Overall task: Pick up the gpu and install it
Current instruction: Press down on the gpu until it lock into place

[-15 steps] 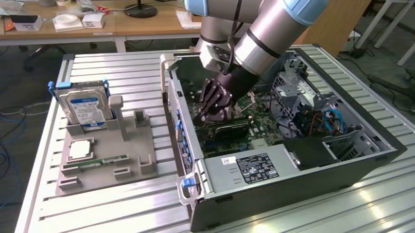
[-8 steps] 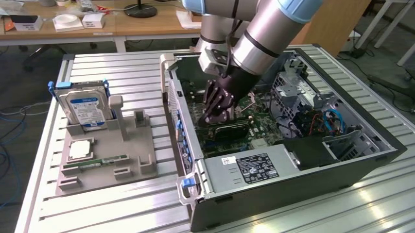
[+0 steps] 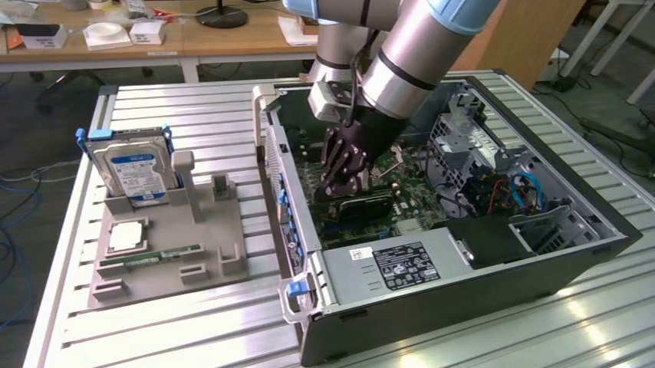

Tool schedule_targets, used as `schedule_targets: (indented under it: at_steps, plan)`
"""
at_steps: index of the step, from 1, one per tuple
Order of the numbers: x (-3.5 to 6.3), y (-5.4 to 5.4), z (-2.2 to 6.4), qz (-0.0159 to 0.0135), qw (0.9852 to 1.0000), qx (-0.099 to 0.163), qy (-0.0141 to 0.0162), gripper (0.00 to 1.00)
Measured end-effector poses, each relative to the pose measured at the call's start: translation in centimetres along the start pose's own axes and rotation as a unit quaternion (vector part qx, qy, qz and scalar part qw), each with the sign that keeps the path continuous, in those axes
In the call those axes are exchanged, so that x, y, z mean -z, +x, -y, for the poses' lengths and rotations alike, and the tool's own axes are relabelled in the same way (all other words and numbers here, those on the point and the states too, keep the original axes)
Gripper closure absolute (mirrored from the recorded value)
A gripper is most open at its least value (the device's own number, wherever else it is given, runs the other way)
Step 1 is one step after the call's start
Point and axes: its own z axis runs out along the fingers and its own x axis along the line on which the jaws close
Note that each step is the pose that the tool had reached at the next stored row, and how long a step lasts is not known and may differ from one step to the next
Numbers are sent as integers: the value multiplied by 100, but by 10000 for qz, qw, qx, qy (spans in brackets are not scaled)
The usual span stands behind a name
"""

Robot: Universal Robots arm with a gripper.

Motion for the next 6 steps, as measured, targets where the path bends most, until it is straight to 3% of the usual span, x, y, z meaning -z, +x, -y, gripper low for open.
schedule_targets:
  at_steps: [6]
  plan:
    - [0, 0, -1, 0, 10000, -1, 0, 90]
